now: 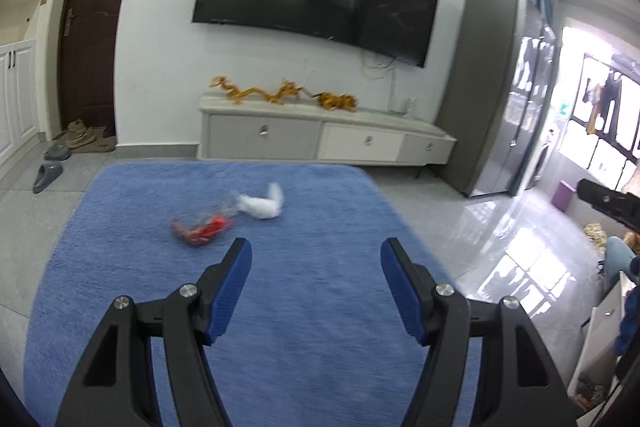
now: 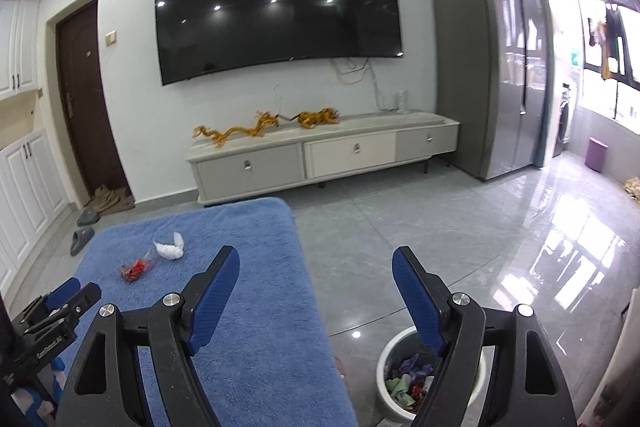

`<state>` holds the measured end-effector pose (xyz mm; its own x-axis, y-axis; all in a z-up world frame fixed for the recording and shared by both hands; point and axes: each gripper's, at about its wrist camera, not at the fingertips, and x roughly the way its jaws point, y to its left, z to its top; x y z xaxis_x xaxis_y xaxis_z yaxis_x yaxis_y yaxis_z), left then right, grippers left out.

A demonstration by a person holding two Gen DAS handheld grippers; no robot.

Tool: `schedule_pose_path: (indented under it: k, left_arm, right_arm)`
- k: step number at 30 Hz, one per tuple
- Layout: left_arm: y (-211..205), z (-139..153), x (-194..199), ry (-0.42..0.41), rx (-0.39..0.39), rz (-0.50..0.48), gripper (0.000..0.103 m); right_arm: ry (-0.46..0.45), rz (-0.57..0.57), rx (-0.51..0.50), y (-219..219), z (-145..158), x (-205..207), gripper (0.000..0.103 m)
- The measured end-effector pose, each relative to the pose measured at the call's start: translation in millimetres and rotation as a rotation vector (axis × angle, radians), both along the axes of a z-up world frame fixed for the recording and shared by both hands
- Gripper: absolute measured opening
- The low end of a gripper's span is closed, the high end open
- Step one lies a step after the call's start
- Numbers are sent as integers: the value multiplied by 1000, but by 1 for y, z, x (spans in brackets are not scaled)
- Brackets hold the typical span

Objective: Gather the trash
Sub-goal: 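Move both open tools back to the last items on the towel, then grasp the red wrapper in clear plastic with the left tool while the right tool grasps the white tissue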

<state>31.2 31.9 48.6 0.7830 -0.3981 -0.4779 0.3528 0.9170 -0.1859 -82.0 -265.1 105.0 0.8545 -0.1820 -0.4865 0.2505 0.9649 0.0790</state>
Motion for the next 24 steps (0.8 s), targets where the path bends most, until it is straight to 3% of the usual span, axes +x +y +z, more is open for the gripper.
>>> schedule_pose_path:
  k: [6, 11, 18, 24]
  left_arm:
    - [33, -30, 59, 16, 102, 25, 65]
    - [41, -59, 105, 36, 236, 2, 65]
    - [33, -84, 149, 74, 288, -109, 65]
    - [32, -104, 182, 147, 295, -128, 65]
  right_arm:
    - [69, 111, 6, 19, -25, 63, 77]
    - [124, 243, 28, 46, -56, 127, 77]
    - [199, 409, 57, 90, -103, 204, 77]
    - [235, 537, 86, 128, -131, 257, 77]
